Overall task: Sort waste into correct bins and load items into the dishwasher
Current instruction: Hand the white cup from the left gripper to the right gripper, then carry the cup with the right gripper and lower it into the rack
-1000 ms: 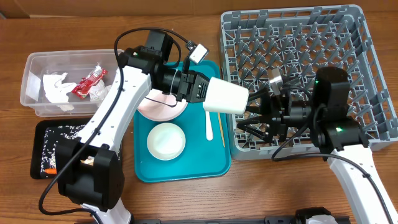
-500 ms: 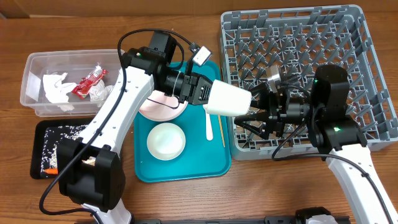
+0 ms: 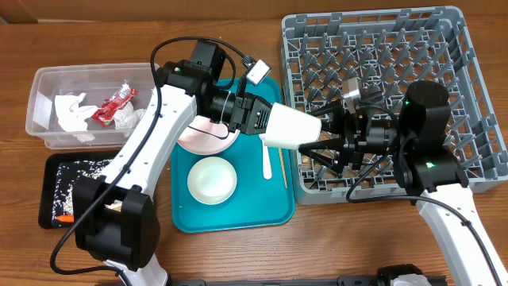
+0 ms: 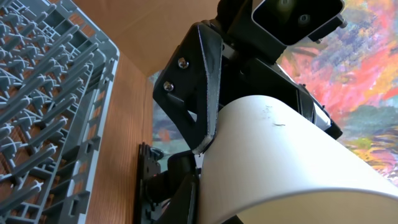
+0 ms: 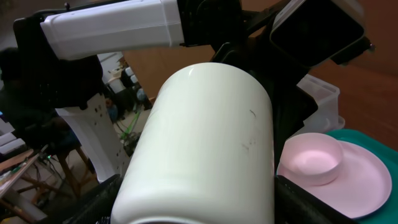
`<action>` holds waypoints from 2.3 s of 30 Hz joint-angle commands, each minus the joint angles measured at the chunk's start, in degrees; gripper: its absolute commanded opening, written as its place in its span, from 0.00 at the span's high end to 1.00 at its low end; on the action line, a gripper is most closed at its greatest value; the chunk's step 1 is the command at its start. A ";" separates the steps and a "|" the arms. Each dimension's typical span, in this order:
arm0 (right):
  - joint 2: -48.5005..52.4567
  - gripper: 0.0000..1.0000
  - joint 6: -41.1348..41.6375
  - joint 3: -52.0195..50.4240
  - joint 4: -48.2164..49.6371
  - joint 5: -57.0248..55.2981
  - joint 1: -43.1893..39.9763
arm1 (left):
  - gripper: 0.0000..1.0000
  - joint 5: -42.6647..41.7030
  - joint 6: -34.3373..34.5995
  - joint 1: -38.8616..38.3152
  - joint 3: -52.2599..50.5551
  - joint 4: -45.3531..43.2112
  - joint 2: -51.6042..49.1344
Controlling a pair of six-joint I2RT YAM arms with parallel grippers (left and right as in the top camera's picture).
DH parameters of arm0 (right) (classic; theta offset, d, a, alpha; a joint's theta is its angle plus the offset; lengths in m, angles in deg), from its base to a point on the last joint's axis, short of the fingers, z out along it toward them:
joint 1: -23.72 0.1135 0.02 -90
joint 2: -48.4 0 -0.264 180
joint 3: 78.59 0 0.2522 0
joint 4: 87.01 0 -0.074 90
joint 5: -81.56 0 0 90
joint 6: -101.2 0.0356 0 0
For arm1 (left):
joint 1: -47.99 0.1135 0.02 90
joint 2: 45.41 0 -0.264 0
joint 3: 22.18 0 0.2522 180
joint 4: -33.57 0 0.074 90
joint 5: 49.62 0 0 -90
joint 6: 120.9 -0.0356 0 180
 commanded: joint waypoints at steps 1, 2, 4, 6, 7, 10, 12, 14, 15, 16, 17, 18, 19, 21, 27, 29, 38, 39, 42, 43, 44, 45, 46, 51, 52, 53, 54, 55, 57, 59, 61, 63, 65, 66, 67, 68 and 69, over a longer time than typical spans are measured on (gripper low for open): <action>-1.01 0.25 0.61 1.46 1.25 4.59 0.87 | 0.96 5.18 -0.90 -0.15 0.42 -0.02 0.22; -1.01 0.25 0.61 1.46 1.25 4.57 0.87 | 0.96 5.20 -0.90 -0.15 0.42 -0.04 0.22; -1.01 0.26 0.66 1.46 1.20 4.59 0.90 | 0.96 5.22 -0.87 -0.13 0.42 -0.04 0.22; -1.01 0.30 0.81 1.46 1.22 4.59 0.90 | 0.96 5.51 -0.87 -0.13 0.42 -0.04 0.22; -1.01 0.33 0.81 1.46 1.22 4.59 0.90 | 0.96 5.81 -0.87 -0.15 0.42 -0.02 0.22; -1.01 0.42 0.81 1.46 1.22 4.59 0.90 | 0.96 6.60 -0.85 -0.15 0.42 -0.02 0.22; -1.01 0.43 0.81 1.46 1.22 4.61 0.90 | 0.96 6.99 -0.85 -0.13 0.42 -0.02 0.22; -1.01 0.45 0.81 1.46 1.36 4.61 0.90 | 0.95 7.15 -0.83 -0.13 0.42 -0.02 0.22; -1.01 0.46 0.81 1.46 1.46 4.59 0.90 | 0.93 7.17 -0.83 -0.13 0.42 -0.02 0.22; -1.01 0.47 0.81 1.46 1.60 4.59 0.87 | 0.91 7.17 -0.83 -0.13 0.42 -0.02 0.22; -1.01 0.49 0.81 1.46 1.73 4.59 0.87 | 0.87 7.19 -0.83 -0.09 0.42 -0.02 0.22; -1.01 0.50 0.81 1.46 1.88 4.59 0.87 | 0.84 7.34 -0.79 -0.04 0.42 -0.04 0.22; -1.01 0.51 0.81 1.49 2.05 4.59 0.87 | 0.82 7.41 -0.68 0.02 0.42 -0.04 0.22; -1.01 0.52 0.81 1.46 2.27 4.59 0.87 | 0.76 8.17 0.20 0.42 0.42 -0.04 0.22; -1.01 0.53 0.83 1.46 2.27 4.55 0.87 | 0.64 8.39 1.99 3.52 0.42 -0.07 0.22; -1.01 0.53 0.87 1.49 2.27 4.35 0.87 | 0.62 8.41 2.01 5.18 0.42 -0.02 0.22; -1.01 0.61 9.40 1.49 2.25 -8.92 0.44 | 0.60 10.14 3.26 11.02 0.42 2.21 0.22; -1.01 0.62 10.73 1.49 2.23 -11.10 0.15 | 0.60 11.37 3.26 11.17 0.42 2.58 0.22; -1.01 0.63 13.75 1.49 1.46 -18.53 -0.92 | 0.60 15.47 3.26 11.17 0.42 3.98 0.22; -1.01 0.63 15.13 1.49 0.37 -22.45 -1.42 | 0.60 16.63 3.26 11.15 0.42 4.33 0.22; -1.01 0.63 16.63 1.49 -1.03 -26.32 -1.84 | 0.60 17.49 3.26 11.15 0.42 4.68 0.22; -1.01 0.64 18.34 1.53 -3.32 -31.28 -2.36 | 0.60 18.08 3.26 11.15 0.42 4.96 0.22; -1.01 0.64 19.12 1.66 -5.49 -34.88 -2.73 | 0.60 18.38 3.26 11.15 0.42 5.14 0.22; -1.01 0.66 17.00 6.73 -21.51 -55.12 -4.68 | 0.60 18.86 3.26 11.15 0.42 5.14 0.22; -0.98 0.67 16.26 9.05 -25.14 -59.06 -4.68 | 0.60 19.34 3.26 11.15 0.42 5.14 0.22; -0.94 0.67 15.54 11.28 -28.24 -62.23 -4.66 | 0.60 20.06 3.28 11.15 0.42 5.16 0.24; -0.79 0.67 15.52 13.49 -31.23 -65.29 -4.66 | 0.60 20.83 3.28 11.15 0.42 5.20 0.22; -0.59 0.67 15.52 15.76 -34.25 -68.13 -4.68 | 0.60 21.59 3.28 11.15 0.42 5.33 0.22; 0.37 0.70 15.54 20.24 -40.87 -74.12 -4.66 | 0.61 22.95 3.32 11.15 0.42 5.86 0.24; 1.97 0.72 15.56 23.93 -47.63 -79.28 -4.68 | 0.62 23.50 3.45 11.15 0.42 6.71 0.22; 3.89 0.73 15.63 26.08 -52.94 -82.16 -4.68 | 0.61 24.33 3.91 11.15 0.42 7.96 0.22; 6.45 0.73 15.76 26.93 -57.05 -83.17 -4.68 | 0.61 25.75 5.29 11.15 0.42 8.74 0.24; 9.18 0.73 15.78 26.95 -59.54 -84.56 -4.81 | 0.61 27.85 6.67 11.15 0.42 8.90 0.24; 10.95 0.73 15.78 26.95 -60.48 -84.87 -5.09 | 0.61 28.81 7.41 11.15 0.42 8.94 0.24; 12.46 0.73 15.82 26.95 -60.96 -84.74 -5.49 | 0.61 29.64 8.02 11.15 0.42 9.09 0.24; 13.94 0.74 15.78 26.95 -61.31 -84.35 -5.95 | 0.61 30.36 8.48 11.15 0.42 9.38 0.24; 15.41 0.75 15.76 26.99 -61.66 -84.04 -6.54 | 0.61 30.93 8.63 11.15 0.42 9.73 0.24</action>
